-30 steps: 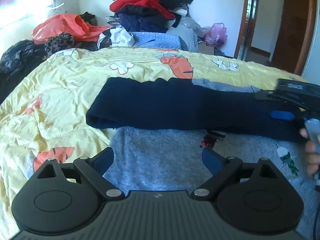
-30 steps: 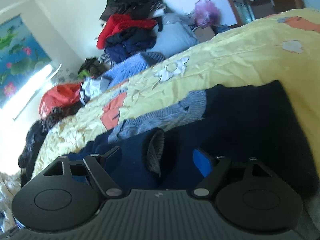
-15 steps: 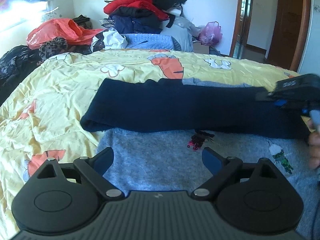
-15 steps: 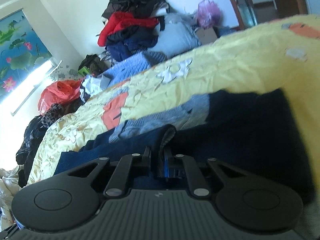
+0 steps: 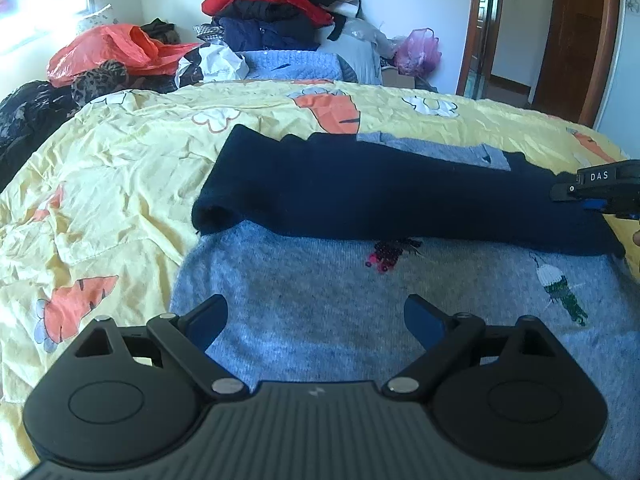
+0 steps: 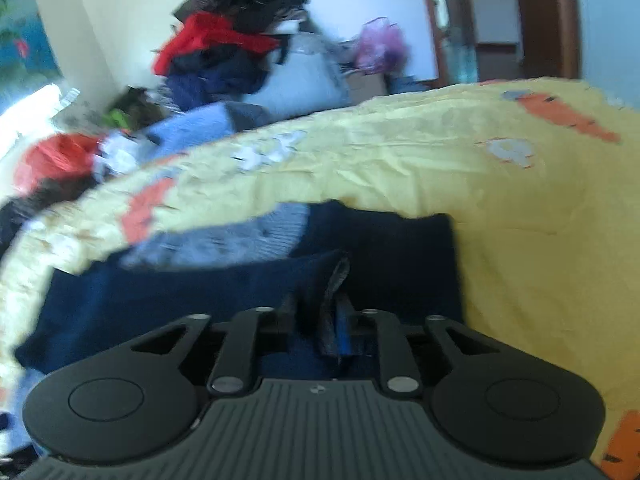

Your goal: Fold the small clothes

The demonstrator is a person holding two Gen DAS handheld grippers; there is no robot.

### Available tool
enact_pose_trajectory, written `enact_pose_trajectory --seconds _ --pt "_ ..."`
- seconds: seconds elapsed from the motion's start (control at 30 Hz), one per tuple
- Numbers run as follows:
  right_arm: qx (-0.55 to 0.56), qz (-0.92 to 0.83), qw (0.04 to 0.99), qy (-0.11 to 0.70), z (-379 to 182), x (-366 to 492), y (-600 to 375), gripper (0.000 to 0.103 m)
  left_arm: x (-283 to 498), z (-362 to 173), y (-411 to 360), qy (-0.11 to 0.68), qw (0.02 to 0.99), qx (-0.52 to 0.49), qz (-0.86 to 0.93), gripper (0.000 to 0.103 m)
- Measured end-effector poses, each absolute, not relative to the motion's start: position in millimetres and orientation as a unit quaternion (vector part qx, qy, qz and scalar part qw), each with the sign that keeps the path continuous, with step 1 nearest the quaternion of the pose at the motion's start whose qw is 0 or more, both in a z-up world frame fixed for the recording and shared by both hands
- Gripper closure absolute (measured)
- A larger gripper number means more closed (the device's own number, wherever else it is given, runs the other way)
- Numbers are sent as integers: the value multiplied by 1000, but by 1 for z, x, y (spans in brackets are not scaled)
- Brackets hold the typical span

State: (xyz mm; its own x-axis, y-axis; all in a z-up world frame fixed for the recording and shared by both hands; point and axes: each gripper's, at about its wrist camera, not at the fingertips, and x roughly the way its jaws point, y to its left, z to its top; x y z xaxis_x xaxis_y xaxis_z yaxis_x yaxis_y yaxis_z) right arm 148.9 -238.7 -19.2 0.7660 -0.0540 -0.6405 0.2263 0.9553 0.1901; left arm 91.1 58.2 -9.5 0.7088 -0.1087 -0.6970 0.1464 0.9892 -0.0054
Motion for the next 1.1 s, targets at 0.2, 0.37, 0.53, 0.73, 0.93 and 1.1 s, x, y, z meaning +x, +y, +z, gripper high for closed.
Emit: enact_pose_trajectory --seconds 0.2,0.37,0.53,0.73,0.93,1.1 --pt "57 -96 943 315 -12 101 -216 46 87 -9 58 377 923 20 -70 7" --pt "52 -76 930 357 -25 79 -216 40 82 -6 54 376 923 19 -73 7" --pt "72 -67 932 349 -13 40 -217 36 74 -3 49 372 925 30 -72 7" --pt "74 -41 939 334 4 -3 -203 23 62 -2 43 373 924 33 -74 7" --pt "86 -30 938 335 9 -35 -192 21 43 -2 39 373 923 52 -74 7" --pt "99 -26 936 337 9 -56 -184 20 26 -3 45 376 922 49 -78 7"
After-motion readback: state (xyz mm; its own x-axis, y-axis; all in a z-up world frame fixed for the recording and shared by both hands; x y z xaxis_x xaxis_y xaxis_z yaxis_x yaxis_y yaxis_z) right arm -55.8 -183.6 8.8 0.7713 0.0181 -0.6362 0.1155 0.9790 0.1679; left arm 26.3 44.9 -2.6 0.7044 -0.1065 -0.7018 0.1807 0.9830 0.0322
